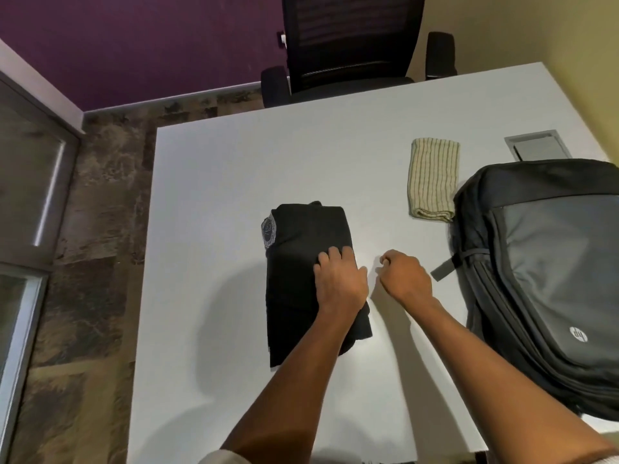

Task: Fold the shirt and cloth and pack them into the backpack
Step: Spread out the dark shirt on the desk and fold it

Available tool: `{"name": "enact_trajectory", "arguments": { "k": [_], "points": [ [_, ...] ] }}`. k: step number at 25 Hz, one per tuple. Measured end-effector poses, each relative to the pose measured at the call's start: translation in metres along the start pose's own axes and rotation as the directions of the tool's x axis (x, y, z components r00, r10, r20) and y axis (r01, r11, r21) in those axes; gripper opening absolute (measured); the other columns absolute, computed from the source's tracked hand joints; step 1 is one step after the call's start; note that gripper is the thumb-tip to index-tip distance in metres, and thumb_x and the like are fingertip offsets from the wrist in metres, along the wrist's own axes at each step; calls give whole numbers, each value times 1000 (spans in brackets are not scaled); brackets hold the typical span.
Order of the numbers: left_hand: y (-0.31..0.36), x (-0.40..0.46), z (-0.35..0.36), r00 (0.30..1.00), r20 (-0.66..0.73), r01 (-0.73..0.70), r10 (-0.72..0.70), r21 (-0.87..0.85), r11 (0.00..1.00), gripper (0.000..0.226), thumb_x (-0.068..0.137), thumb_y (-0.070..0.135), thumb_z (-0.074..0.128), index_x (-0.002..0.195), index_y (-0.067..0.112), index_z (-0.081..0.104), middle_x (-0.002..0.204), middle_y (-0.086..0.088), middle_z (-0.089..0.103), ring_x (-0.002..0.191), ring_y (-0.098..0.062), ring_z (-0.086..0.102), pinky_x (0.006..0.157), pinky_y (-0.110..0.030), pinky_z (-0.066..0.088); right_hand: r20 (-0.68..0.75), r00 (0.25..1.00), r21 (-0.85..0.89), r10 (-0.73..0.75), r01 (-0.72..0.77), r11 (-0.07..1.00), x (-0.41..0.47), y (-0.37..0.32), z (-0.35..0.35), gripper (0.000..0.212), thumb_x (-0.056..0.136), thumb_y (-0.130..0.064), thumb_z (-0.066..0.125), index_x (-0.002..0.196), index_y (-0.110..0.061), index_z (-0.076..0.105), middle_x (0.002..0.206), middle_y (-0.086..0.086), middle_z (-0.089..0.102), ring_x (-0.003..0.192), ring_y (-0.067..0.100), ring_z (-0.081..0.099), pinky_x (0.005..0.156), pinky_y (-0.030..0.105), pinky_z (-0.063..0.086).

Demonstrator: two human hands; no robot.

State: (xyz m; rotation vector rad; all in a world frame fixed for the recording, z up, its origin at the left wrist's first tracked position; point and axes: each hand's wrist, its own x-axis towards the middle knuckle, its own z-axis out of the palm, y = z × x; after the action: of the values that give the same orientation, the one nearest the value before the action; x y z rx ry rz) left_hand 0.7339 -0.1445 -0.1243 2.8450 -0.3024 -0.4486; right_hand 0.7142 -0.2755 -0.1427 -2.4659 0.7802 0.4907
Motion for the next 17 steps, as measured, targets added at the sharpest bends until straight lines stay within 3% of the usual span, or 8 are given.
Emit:
{"name": "enact_trajectory", "arguments": {
  "k": [3, 5, 8, 11, 13, 17],
  "points": [
    [-23, -2, 27, 996, -49, -70, 73, 52, 996, 51, 99, 40, 49, 145, 20, 40, 155, -11, 37, 144, -32, 30, 117, -50, 29, -81, 996, -37, -41, 38, 999, 1, 1, -2, 24, 97, -17, 47, 116, -17, 61, 108, 9, 69, 86, 27, 59, 69, 33, 41],
    [-43, -2, 29, 989, -125, -62, 73, 91, 994, 61, 100, 42, 45, 154, 22, 27, 166, -10, 18, 154, -32, 11, 123, -54, 12, -158, 971, 59, -179, 190, 980, 3, -6, 13, 30, 100, -21, 43, 124, -16, 60, 117, 7, 67, 101, 26, 63, 80, 35, 49],
    [-76, 3, 28, 982, -188, 10, 12, 115, 993, 73, 98, 51, 39, 160, 20, 16, 168, -9, 3, 155, -31, 0, 123, -57, 6, -153, 879, 148, -452, 473, 869, 9, -31, 32, 38, 101, -22, 44, 137, -17, 56, 137, 6, 59, 126, 26, 55, 107, 38, 44],
    [-102, 0, 35, 986, -161, -5, 35, 178, 984, 76, 98, 55, 27, 160, 15, 14, 168, -11, 0, 155, -31, -1, 123, -58, 9, -23, 690, 57, -723, 723, 688, 18, -75, 43, 45, 102, -19, 45, 146, -18, 48, 156, 4, 41, 146, 24, 33, 121, 39, 24],
    [-111, -4, 43, 988, -151, 7, 21, 183, 983, 76, 98, 55, 27, 160, 12, 15, 168, -13, 1, 155, -31, -2, 123, -58, 10, 98, 614, -41, -783, 789, 613, 28, -105, 54, 48, 106, -28, 36, 154, -22, 36, 165, 2, 24, 153, 23, 15, 123, 43, 13],
    [-124, -7, 54, 990, -132, 69, -48, 159, 985, 85, 96, 62, 35, 160, 12, 10, 168, -13, 3, 155, -30, -7, 123, -57, 8, 270, 649, -225, -711, 761, 609, 51, -134, 80, 57, 106, -47, 21, 160, -28, 15, 168, -3, 1, 155, 22, -7, 123, 55, 1]
  ]
}}
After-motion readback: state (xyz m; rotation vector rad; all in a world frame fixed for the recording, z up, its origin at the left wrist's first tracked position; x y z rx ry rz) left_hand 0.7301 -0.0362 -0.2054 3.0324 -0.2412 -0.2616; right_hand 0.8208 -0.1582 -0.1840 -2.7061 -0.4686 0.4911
